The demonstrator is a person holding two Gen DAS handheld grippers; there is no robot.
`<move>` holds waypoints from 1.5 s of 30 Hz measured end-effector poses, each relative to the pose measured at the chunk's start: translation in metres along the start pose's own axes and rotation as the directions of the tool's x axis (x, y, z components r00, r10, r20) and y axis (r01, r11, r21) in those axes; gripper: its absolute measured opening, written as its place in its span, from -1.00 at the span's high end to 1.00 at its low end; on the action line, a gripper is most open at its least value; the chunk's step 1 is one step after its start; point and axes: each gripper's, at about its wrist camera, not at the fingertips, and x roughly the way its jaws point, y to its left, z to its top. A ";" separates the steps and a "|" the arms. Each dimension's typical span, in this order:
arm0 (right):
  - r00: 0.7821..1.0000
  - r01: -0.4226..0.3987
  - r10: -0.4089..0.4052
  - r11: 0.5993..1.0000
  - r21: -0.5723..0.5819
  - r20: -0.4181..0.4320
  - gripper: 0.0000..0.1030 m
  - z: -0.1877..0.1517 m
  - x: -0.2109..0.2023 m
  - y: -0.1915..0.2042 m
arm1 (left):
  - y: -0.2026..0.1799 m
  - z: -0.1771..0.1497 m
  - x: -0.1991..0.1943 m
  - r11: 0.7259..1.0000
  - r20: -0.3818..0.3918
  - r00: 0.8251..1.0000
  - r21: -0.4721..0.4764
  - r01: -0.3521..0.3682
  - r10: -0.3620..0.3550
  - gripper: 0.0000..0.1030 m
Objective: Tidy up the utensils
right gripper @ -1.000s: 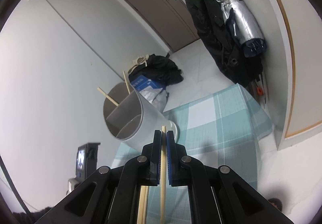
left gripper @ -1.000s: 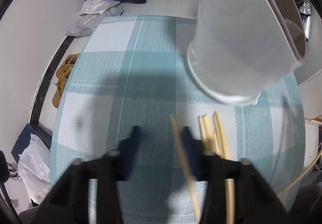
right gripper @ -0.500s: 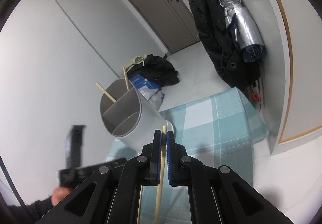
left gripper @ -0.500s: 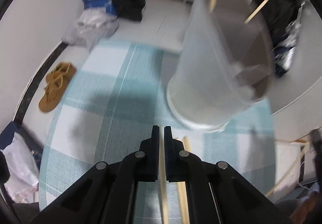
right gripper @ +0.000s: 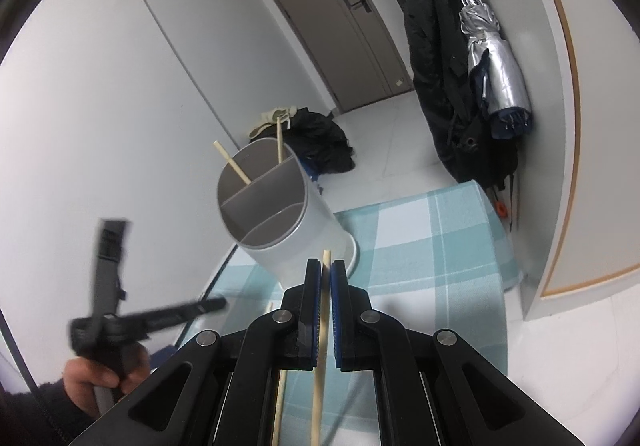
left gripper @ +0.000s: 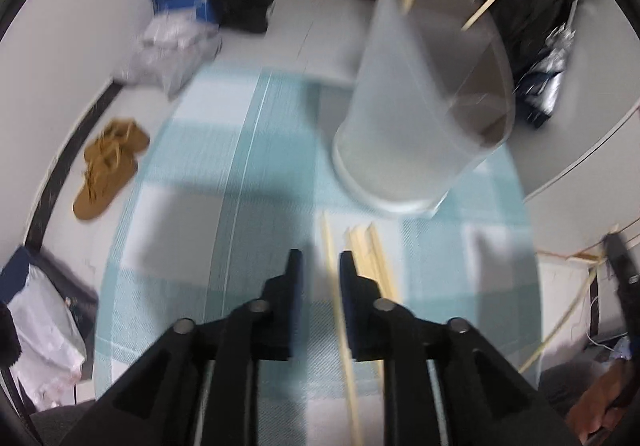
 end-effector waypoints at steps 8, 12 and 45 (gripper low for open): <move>1.000 0.007 -0.007 1.000 -0.015 -0.002 0.92 -0.002 0.003 0.003 | 0.003 -0.009 0.021 1.000 -0.046 0.999 0.015 -0.022 0.023 0.06; 1.000 0.004 -0.004 1.000 0.006 -0.003 0.92 0.000 0.006 -0.004 | -0.001 -0.003 0.026 0.998 -0.046 0.998 0.044 -0.040 0.042 0.06; 0.999 0.045 -0.044 0.999 -0.021 0.007 0.92 0.005 0.012 -0.007 | -0.032 0.015 -0.026 0.998 0.166 0.986 0.070 0.005 -0.017 0.99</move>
